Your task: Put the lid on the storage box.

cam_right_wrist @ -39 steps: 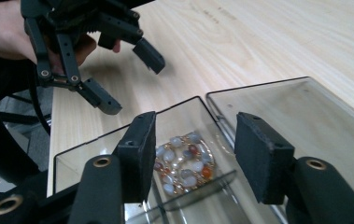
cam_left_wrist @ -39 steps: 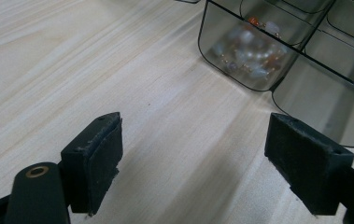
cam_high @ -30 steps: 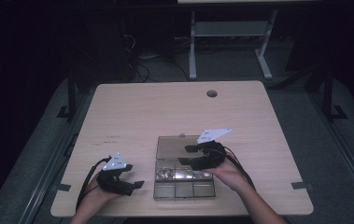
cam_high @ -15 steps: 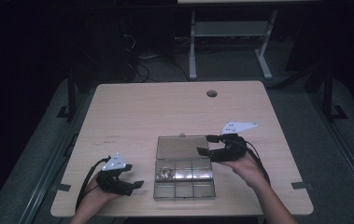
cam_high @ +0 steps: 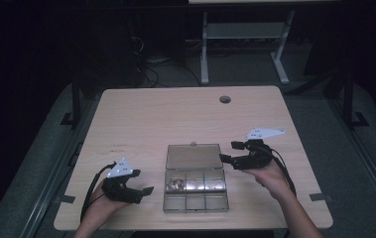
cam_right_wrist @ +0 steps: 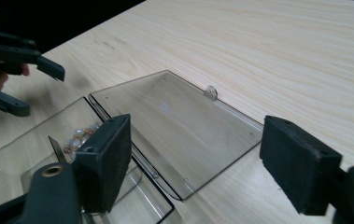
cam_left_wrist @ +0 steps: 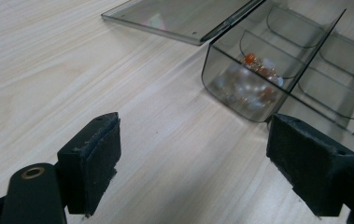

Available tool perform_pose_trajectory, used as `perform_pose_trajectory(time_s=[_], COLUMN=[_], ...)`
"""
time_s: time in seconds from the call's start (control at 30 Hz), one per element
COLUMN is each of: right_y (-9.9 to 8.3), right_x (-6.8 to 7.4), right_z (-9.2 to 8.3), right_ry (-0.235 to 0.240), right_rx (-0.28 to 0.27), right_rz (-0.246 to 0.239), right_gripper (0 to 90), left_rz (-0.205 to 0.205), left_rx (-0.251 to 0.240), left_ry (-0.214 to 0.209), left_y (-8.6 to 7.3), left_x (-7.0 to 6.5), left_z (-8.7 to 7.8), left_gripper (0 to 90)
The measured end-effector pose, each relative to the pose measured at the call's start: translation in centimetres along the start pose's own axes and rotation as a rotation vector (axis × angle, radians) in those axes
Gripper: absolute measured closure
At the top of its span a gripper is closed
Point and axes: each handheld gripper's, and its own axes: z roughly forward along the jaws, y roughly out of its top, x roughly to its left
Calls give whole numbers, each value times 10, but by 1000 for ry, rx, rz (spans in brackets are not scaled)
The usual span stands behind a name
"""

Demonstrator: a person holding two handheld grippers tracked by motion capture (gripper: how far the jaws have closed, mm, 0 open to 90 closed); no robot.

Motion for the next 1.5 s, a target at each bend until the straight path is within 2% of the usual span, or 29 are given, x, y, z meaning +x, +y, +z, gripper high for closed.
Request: perform_pose_trajectory(time_s=[0.37, 0.57, 0.83, 0.9, 0.93, 1.03, 1.13, 1.2, 1.3, 1.43, 1.5], right_y=[-4, -6, -6, -7, -7, -8, -8, -9, -10, -11, -12], right_x=[-11, -15, -17, -19, -20, -20, -21, -21, -22, -23, -24], right_z=[8, 16, 24, 26, 27, 30, 36, 40, 44, 49, 52], right_ry=[-9, -10, -39, -39, -42, -44, -48, -53, -49, -41, -39], right_rx=[36, 72, 86, 97, 99, 114, 128, 140, 147, 170, 193], right_rz=[59, 71, 83, 101, 104, 105, 105, 112, 102, 117, 140], right_gripper=[166, 156, 148, 148, 148, 147, 140, 140, 141, 142, 143], left_rz=[1, -1, -12, -18, -14, -49, -58, -79, -82, -99, -112], left_rx=[-8, -14, -14, -9, -7, -2, 22, 13, 35, 50, 51], left_ry=[-9, -25, -14, -19, -21, -33, -43, -50, -63, -81, -90], left_y=[28, 45, 63, 67, 68, 71, 73, 72, 71, 69, 68], left_x=[4, 10, 15, 16, 17, 19, 23, 24, 27, 32, 33], left_z=[5, 14, 33, 39, 41, 49, 57, 62, 68, 72, 74], left_gripper=[172, 172, 172, 172, 172, 172, 173, 173, 173, 173, 174])
